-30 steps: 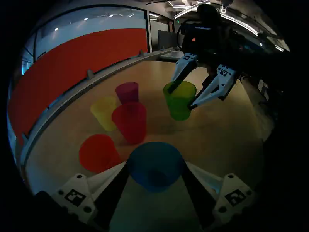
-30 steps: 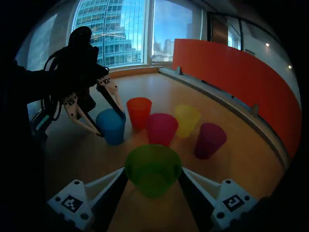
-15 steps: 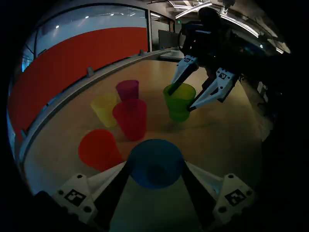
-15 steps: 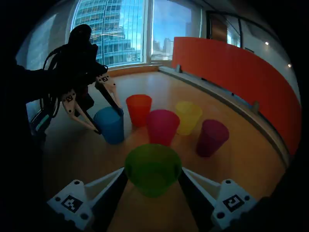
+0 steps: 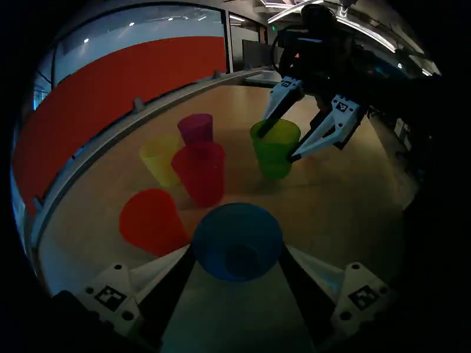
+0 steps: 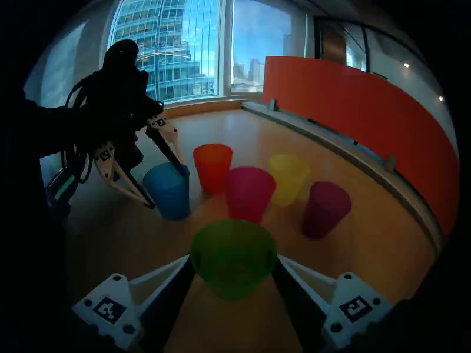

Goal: Pour water

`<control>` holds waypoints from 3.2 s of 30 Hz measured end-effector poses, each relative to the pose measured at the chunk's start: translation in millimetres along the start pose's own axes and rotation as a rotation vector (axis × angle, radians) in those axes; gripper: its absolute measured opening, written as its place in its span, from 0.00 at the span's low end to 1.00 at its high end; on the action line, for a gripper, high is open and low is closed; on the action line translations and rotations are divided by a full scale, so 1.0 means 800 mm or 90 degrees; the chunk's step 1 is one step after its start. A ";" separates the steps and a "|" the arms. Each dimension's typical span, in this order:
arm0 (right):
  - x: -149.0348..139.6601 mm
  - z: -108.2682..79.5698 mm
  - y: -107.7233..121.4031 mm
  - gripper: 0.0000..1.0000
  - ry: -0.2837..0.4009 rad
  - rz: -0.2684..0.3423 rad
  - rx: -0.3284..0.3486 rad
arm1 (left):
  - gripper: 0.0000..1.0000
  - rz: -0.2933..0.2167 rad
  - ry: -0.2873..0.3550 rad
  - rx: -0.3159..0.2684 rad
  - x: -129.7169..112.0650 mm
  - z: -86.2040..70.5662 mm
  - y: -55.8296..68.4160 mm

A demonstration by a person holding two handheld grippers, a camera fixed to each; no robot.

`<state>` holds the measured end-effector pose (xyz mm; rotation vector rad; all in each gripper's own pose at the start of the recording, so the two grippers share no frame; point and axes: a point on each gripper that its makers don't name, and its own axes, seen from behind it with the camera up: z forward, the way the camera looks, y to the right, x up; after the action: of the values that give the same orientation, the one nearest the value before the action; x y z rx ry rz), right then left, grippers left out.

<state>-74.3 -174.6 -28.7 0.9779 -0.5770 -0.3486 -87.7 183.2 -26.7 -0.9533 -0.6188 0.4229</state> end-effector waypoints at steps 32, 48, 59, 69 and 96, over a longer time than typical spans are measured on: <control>-0.026 -0.003 0.004 0.91 0.002 0.023 -0.017 | 0.98 0.006 -0.028 0.017 -0.026 -0.012 0.006; -0.029 -0.006 0.004 1.00 0.001 0.024 -0.030 | 0.98 -0.004 -0.027 0.035 -0.029 -0.023 0.004; -0.036 -0.026 0.006 1.00 0.003 0.033 -0.055 | 0.98 -0.027 -0.017 0.064 -0.037 -0.041 -0.001; -0.050 -0.053 0.003 1.00 0.007 0.054 -0.082 | 0.98 -0.057 -0.008 0.105 -0.049 -0.063 -0.012; -0.045 -0.112 0.010 1.00 0.061 0.149 -0.182 | 0.98 -0.146 0.070 0.244 -0.042 -0.120 -0.054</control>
<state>-49.1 -91.1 -70.9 0.6406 -0.5312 -0.1680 -47.1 81.2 -41.6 -0.5297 -0.5169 0.2692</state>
